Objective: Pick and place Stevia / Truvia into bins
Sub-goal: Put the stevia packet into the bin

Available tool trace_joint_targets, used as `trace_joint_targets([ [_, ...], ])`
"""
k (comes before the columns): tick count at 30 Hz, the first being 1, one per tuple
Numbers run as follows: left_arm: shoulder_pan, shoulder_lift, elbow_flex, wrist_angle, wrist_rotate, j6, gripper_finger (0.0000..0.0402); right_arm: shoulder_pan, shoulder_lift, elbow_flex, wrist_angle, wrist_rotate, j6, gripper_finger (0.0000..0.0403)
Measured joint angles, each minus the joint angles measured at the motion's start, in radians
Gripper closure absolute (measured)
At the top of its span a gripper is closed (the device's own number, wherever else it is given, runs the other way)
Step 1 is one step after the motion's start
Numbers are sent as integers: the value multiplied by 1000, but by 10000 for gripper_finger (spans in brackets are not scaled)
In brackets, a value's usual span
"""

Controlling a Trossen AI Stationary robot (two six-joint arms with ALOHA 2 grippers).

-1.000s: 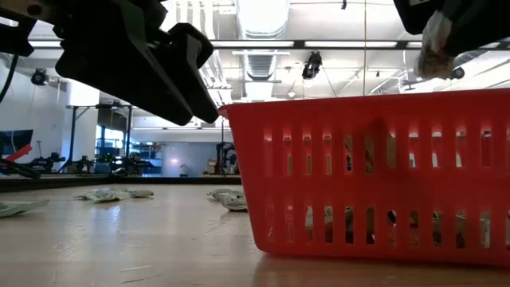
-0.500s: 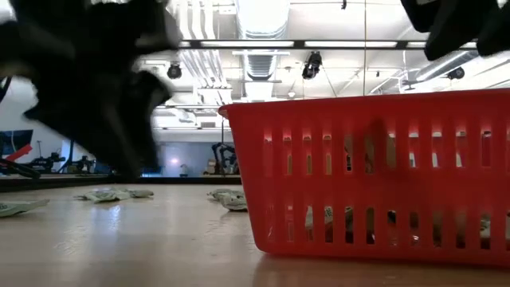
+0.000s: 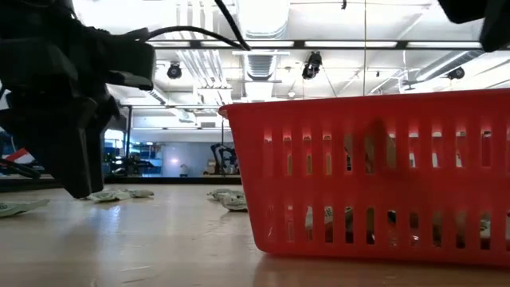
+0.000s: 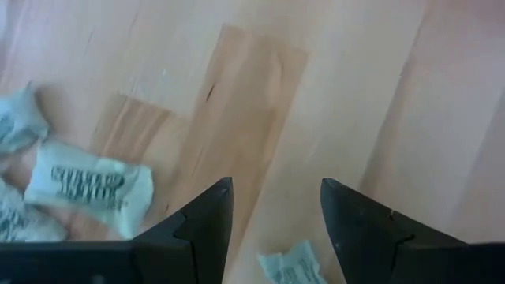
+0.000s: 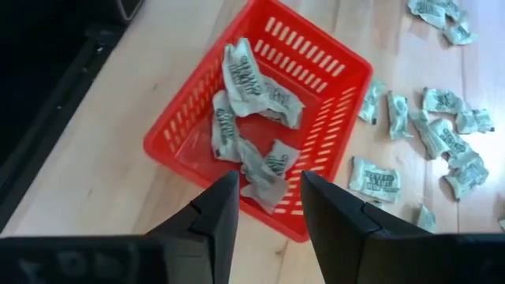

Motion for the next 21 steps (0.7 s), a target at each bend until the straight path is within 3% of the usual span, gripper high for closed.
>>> trace_joint_targets([
  [8, -22, 0, 0, -103, 9, -183, 226, 7, 0, -2, -1, 0, 37, 291],
  [21, -88, 0, 16, -97, 26, -279, 226, 7, 0, -3, -3, 0, 37, 305],
])
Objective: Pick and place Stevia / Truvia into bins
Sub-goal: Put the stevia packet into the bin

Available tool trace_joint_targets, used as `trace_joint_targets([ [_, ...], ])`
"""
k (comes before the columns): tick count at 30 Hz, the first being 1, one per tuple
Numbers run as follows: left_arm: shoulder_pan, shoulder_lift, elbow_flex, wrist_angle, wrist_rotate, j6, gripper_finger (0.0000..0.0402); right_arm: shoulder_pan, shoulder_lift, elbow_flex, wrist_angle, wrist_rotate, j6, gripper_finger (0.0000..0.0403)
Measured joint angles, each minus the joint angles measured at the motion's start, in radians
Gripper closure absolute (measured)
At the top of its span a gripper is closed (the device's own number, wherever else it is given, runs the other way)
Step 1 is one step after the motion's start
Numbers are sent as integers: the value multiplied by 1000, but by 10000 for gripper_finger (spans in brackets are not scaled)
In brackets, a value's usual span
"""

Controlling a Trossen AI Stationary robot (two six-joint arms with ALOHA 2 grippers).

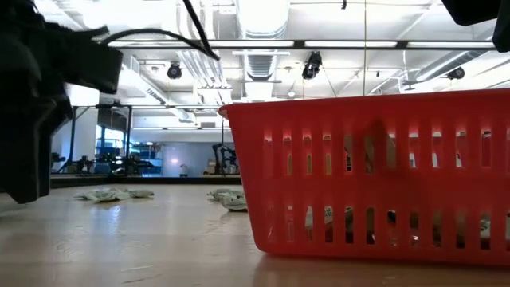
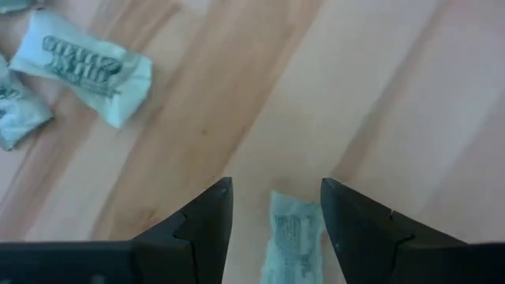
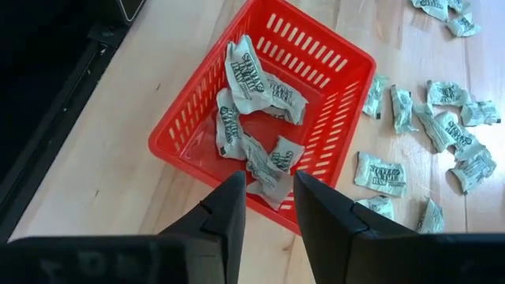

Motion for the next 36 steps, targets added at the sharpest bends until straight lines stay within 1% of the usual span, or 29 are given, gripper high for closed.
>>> trace_joint_targets([
  [6, -2, -20, 28, 0, 3, 122, 226, -2, 0, 0, 2, 0, 0, 300],
  [11, -9, -35, 26, 0, 77, 121, 226, -3, 0, -1, 3, 0, 6, 304],
  [14, -24, -35, 13, 0, 99, 102, 226, -2, 0, -1, 3, 0, 6, 309],
  [18, -38, -30, -3, -1, 101, 94, 226, -3, 0, -1, 4, 1, 6, 312],
  [27, -40, -29, -40, 5, 74, 95, 226, -3, 0, -3, 6, 1, 6, 304],
  [33, -41, -24, -77, 71, 83, 95, 226, -3, 0, -3, 6, 1, 6, 306],
  [36, -41, -24, -82, 73, 82, 95, 226, -3, 0, -3, 6, 1, 7, 311],
])
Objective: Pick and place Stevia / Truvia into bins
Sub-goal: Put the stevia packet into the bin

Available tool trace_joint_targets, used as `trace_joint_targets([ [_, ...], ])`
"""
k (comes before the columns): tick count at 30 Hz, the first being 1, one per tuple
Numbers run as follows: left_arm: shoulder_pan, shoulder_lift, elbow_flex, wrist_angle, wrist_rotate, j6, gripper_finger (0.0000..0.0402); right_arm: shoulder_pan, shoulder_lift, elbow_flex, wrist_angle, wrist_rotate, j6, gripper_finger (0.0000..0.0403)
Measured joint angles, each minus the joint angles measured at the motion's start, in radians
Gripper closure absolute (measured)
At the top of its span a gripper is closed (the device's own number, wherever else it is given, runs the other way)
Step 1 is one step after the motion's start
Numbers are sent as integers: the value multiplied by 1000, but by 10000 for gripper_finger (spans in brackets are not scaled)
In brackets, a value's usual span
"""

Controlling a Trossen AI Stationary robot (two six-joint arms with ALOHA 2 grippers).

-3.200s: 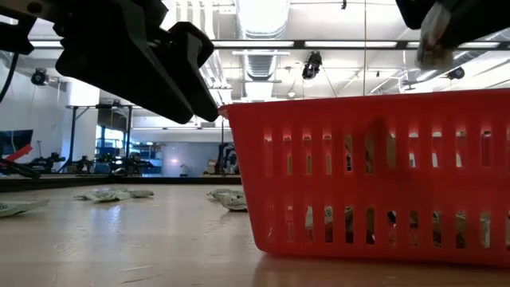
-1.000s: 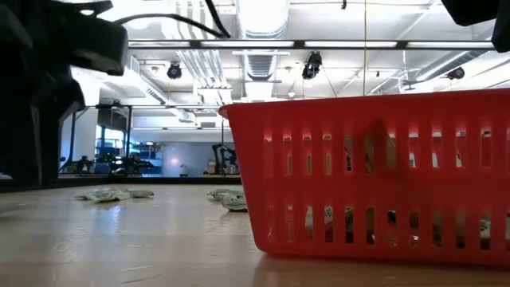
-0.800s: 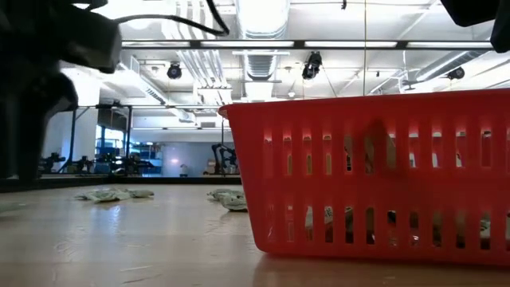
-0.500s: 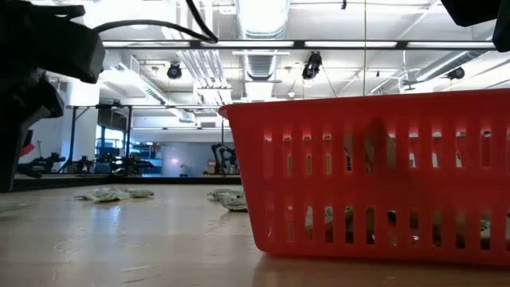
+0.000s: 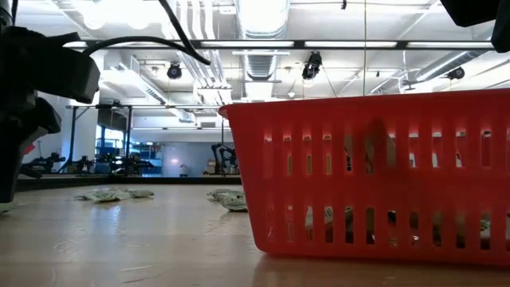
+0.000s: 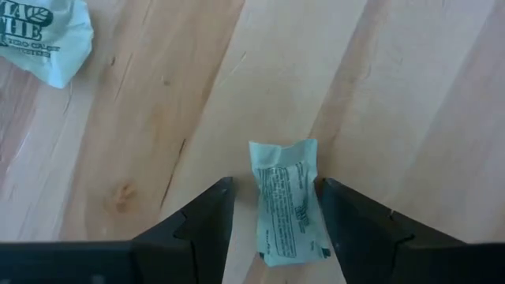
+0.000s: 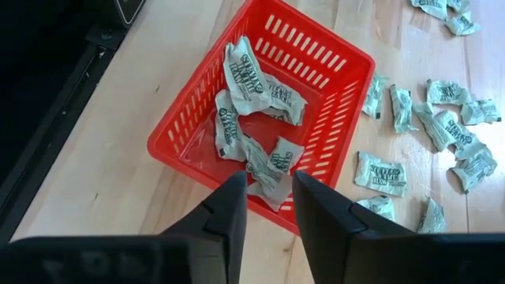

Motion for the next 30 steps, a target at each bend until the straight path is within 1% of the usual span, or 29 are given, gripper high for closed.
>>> trace_joint_targets([
  [3, 0, 0, -1, 0, 0, 0, 231, 0, 0, 0, 0, 0, 0, 316],
  [6, 0, 0, -1, -2, -2, 8, 252, 0, 0, 0, 0, 0, 0, 320],
  [15, 0, 0, -1, 2, -5, 35, 357, 0, 0, 0, -3, 0, 0, 330],
  [19, 0, 0, 9, -2, -4, 66, 393, 0, 0, 0, -18, 0, 2, 330],
  [21, 0, 0, 25, -1, -9, 102, 398, 0, 0, 0, -45, 1, 22, 331],
  [24, 0, 0, 50, 24, -28, 175, 396, 0, 0, 0, -129, 1, 107, 334],
  [27, 0, 0, 86, 67, -58, 287, 396, 0, 0, 0, -247, 1, 232, 334],
  [30, 0, -1, 121, 135, -107, 432, 396, 0, 0, 0, -359, 1, 358, 333],
])
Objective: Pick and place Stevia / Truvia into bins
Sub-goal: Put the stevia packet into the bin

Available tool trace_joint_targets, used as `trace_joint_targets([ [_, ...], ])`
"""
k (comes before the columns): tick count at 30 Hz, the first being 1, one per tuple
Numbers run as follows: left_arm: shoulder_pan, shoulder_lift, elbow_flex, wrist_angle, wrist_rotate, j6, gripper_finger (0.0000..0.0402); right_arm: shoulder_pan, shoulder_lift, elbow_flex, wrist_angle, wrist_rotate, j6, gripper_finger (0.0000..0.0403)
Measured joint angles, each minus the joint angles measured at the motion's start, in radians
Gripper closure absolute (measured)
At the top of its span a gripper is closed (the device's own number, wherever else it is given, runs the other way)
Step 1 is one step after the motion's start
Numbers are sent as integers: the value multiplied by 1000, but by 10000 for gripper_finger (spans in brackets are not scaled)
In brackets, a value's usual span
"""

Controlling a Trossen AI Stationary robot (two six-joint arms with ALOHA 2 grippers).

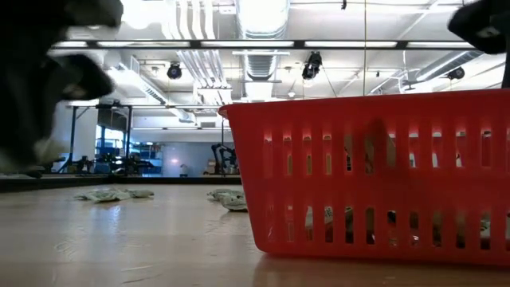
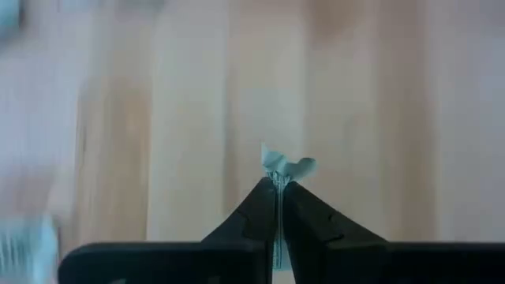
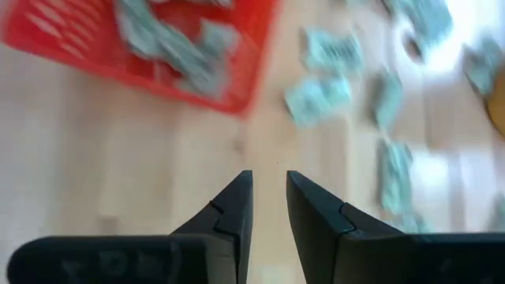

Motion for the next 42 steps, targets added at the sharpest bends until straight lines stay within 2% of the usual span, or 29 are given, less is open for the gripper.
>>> trace_joint_targets([
  [4, 3, 0, 23, 213, -63, 294, 396, 0, 0, 0, -87, 0, 111, 334],
  [8, 25, 6, 23, 496, -64, 617, 396, 0, 0, -10, -92, 0, 124, 338],
  [12, 58, 24, 23, 634, -58, 774, 396, 0, 0, -17, -92, 0, 123, 340],
  [20, 138, 98, 22, 761, -49, 818, 396, 0, 0, -20, -100, 0, 120, 339],
  [25, 185, 156, 22, 820, 60, 852, 396, 0, 0, -20, -100, 0, 120, 340],
  [31, 190, 165, 25, 817, 101, 851, 389, 0, 0, -26, -100, 0, 122, 341],
  [35, 190, 165, 25, 816, 106, 851, 354, 0, 0, -46, -101, 1, 162, 343],
  [42, 190, 173, 25, 830, 93, 850, 258, 0, 0, -105, -148, 0, 247, 329],
])
